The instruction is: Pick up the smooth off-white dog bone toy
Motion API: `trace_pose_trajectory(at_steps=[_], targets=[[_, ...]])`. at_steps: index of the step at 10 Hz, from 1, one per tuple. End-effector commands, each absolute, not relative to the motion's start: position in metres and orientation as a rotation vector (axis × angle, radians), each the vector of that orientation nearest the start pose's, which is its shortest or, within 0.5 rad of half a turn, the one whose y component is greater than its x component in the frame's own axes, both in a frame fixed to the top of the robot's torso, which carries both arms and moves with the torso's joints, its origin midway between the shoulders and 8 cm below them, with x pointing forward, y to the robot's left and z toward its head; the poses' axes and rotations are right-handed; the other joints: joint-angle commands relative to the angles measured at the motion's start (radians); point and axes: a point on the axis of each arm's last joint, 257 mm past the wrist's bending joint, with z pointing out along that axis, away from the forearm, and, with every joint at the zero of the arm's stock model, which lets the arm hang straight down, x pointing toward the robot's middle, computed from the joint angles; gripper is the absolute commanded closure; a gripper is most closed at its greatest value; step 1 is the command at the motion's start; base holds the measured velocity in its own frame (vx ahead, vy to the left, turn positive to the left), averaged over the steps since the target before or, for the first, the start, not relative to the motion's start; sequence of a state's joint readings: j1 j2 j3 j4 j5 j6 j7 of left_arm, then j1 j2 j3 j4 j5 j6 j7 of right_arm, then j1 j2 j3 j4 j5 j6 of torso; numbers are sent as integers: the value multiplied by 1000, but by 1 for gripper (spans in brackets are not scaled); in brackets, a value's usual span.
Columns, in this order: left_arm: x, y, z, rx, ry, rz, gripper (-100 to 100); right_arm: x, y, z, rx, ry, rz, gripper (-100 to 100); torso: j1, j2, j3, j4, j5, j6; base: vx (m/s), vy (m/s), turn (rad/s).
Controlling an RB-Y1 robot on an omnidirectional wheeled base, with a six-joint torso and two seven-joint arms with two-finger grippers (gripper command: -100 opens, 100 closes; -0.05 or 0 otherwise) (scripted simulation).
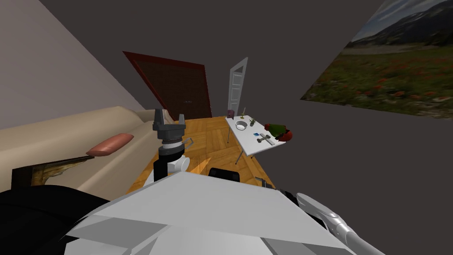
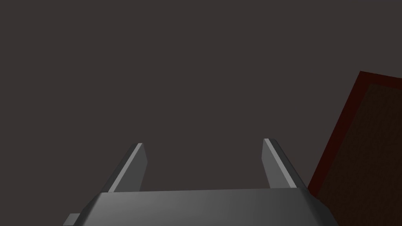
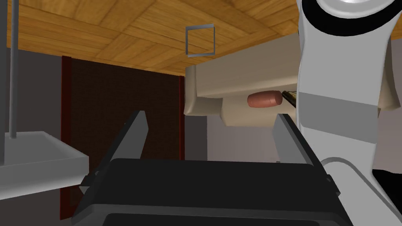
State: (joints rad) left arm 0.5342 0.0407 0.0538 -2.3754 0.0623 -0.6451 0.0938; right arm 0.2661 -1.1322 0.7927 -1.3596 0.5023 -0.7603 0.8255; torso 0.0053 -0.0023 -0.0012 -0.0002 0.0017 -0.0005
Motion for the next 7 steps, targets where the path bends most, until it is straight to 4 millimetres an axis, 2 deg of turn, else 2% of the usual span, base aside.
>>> trace_pose_trajectory(at_steps=[1,2,3,4,5,7], targets=[[290,290,81,-510,447,-1415,0,145,-320,-453,-1386,1985,603,-100,0,0,0,0,0,0,43,90,82],[290,290,81,-510,447,-1415,0,145,-320,-453,-1386,1985,603,-100,0,0,0,0,0,1,33,40,-29],[290,290,81,-510,447,-1414,0,135,-353,-458,-1500,2002,554,-100,-2,1,0,0,-1,1,56,87,179],[290,290,81,-510,447,-1415,0,134,-366,-457,-1515,2019,534,-100,0,-1,0,0,0,0,68,94,89],[290,290,81,-510,447,-1414,0,124,-394,-461,-1606,2036,493,-100,0,-2,-1,0,0,1,87,114,142],[290,290,81,-510,447,-1414,0,124,-413,-455,-1639,2050,461,-100,1,-2,-1,-1,0,1,54,57,30]])
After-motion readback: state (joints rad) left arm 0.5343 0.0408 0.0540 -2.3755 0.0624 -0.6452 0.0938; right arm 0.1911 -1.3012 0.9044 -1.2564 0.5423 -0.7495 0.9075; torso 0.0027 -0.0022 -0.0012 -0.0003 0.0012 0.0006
